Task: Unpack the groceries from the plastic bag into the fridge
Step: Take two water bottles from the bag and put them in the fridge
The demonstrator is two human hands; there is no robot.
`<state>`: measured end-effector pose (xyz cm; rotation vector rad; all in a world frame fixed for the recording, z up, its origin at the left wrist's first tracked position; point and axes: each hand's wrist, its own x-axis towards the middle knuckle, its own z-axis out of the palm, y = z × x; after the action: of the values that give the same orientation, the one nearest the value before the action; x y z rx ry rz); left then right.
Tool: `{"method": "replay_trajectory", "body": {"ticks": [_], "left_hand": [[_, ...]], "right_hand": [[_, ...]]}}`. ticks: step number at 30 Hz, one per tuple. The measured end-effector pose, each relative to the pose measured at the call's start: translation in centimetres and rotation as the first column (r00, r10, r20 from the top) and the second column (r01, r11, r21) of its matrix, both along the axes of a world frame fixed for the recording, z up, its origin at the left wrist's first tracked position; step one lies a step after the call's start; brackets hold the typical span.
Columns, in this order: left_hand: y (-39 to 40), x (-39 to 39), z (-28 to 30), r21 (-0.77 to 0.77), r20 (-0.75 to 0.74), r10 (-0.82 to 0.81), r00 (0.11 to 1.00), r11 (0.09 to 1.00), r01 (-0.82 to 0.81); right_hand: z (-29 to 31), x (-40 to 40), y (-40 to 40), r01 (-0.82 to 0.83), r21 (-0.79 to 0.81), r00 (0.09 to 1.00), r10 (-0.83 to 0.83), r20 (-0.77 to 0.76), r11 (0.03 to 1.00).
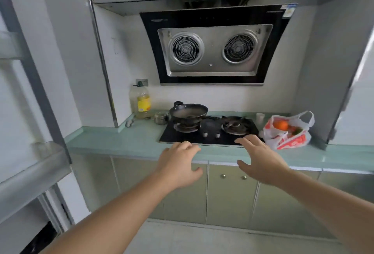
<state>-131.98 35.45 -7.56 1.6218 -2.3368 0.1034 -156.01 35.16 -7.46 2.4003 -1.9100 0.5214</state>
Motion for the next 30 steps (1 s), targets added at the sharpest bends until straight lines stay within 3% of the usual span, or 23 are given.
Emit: {"method": "replay_trajectory", "body": {"ticks": [8, 14, 22, 30], "left_hand": [[-2.7, -20.1, 0.2, 0.063, 0.003, -0.205, 0.979, 0.977, 0.204], [-4.0, -31.1, -0.2, 0.101, 0.046, -0.302, 0.952, 0.950, 0.296], [-7.5, -40.8, -1.2, 0.135, 0.083, -0.413, 0.907, 0.906, 0.401], [-16.1, -45.6, -4.1, 0.152, 0.001, -0.434, 0.901, 0.890, 0.429]], "right_hand": [[-0.3, -19.9, 3.6, 0.258, 0.021, 0.963, -0.259, 0.075, 0.966], [-0.9, -30.2, 6.4, 0.410, 0.085, 0.905, -0.416, 0.083, 0.908], [-2.8, -37.3, 6.1, 0.500, 0.144, 0.849, -0.516, 0.111, 0.854], [-3.8, -41.4, -1.2, 0.508, 0.183, 0.846, -0.527, 0.076, 0.842]]}}
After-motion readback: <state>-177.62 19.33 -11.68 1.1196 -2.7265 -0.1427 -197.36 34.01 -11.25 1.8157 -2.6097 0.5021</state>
